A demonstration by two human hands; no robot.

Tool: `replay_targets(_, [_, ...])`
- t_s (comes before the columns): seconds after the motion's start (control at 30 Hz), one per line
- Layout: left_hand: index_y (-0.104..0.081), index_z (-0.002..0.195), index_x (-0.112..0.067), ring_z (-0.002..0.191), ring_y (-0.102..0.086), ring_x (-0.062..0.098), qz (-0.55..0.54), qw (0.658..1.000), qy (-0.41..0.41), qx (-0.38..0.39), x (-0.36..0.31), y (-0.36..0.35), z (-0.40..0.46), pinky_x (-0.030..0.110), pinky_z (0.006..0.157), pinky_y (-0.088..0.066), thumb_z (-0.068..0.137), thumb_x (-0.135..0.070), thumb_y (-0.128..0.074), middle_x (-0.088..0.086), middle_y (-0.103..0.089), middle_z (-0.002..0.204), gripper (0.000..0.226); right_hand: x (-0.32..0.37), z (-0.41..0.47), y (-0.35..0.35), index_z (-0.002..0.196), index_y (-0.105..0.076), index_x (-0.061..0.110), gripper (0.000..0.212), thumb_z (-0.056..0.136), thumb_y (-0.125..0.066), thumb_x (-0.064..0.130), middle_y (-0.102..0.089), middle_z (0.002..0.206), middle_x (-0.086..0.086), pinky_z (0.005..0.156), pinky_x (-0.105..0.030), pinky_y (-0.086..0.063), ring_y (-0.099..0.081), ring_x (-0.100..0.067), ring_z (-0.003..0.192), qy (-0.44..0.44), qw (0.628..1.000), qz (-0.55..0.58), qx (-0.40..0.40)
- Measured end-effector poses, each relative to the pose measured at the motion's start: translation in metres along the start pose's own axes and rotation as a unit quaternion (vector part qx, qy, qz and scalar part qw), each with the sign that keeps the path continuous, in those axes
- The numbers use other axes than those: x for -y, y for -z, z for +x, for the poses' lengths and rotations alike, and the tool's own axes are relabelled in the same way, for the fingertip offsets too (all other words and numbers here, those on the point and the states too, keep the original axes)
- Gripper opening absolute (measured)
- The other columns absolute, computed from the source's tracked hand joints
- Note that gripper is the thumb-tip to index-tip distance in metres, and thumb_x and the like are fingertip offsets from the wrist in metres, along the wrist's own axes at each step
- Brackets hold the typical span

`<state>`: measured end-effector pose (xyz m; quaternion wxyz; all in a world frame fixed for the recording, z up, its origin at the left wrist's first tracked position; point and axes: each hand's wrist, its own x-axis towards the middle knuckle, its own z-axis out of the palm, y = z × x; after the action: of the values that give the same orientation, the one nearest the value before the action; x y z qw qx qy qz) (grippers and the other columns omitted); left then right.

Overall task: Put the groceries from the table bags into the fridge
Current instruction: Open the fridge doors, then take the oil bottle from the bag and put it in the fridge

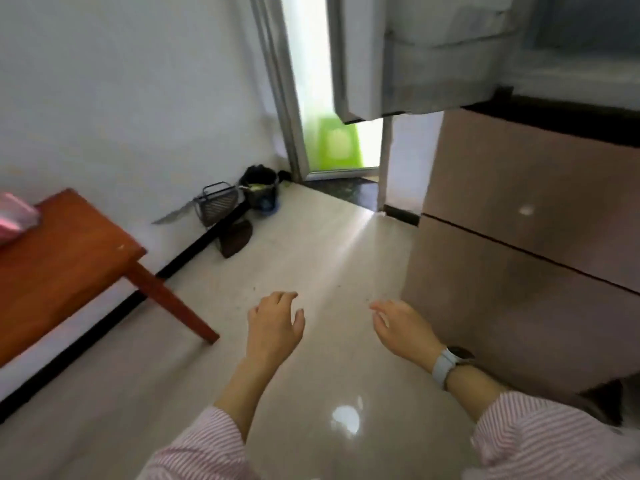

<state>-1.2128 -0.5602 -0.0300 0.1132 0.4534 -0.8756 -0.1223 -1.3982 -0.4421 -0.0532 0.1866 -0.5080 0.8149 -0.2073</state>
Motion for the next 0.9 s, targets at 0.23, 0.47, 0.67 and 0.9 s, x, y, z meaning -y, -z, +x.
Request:
replay_targets(0.23, [-0.05,0.127,-0.016,0.121,-0.047,0.021,0.033,0.974,0.221,-0.032,0.235,0.094,-0.104,0.035,0.101,-0.033,0.093,-0.026,-0.043,0.002,-0.053,0.13,0.036,0.233,0.029,-0.146,0.126,-0.051,0.015,0.034,0.094,-0.041,0.021,-0.053,0.128,-0.007,0.1,-0.036,-0.038,-0.046,-0.025,0.121,0.176,0.976,0.031,0.128])
replay_targets(0.47, [-0.047,0.13,-0.014,0.122,-0.045,0.02,0.017,0.933,0.347,-0.091,0.384,0.159,-0.136,0.035,0.101,-0.033,0.094,-0.023,-0.041,0.003,-0.051,0.133,0.037,0.41,0.066,-0.235,0.122,-0.054,0.013,0.032,0.094,-0.04,0.019,-0.057,0.123,-0.006,0.097,-0.035,-0.041,-0.051,-0.023,0.115,0.305,0.93,0.018,0.203])
replay_targets(0.67, [-0.051,0.127,-0.014,0.121,-0.047,0.022,0.001,0.914,0.379,-0.144,0.496,0.198,-0.081,0.032,0.099,-0.033,0.093,-0.022,-0.045,0.003,-0.051,0.132,0.035,0.526,0.153,-0.291,0.124,-0.053,0.013,0.033,0.094,-0.04,0.018,-0.055,0.127,-0.006,0.097,-0.033,-0.038,-0.048,-0.024,0.118,0.376,0.9,0.013,0.221])
replay_targets(0.9, [-0.053,0.123,-0.017,0.119,-0.048,0.02,0.0,0.906,0.373,-0.199,0.646,0.269,0.043,0.034,0.099,-0.036,0.091,-0.023,-0.047,0.002,-0.053,0.128,0.033,0.67,0.308,-0.328,0.123,-0.052,0.013,0.032,0.095,-0.037,0.017,-0.055,0.121,-0.004,0.093,-0.034,-0.042,-0.05,-0.023,0.114,0.425,0.883,0.006,0.198])
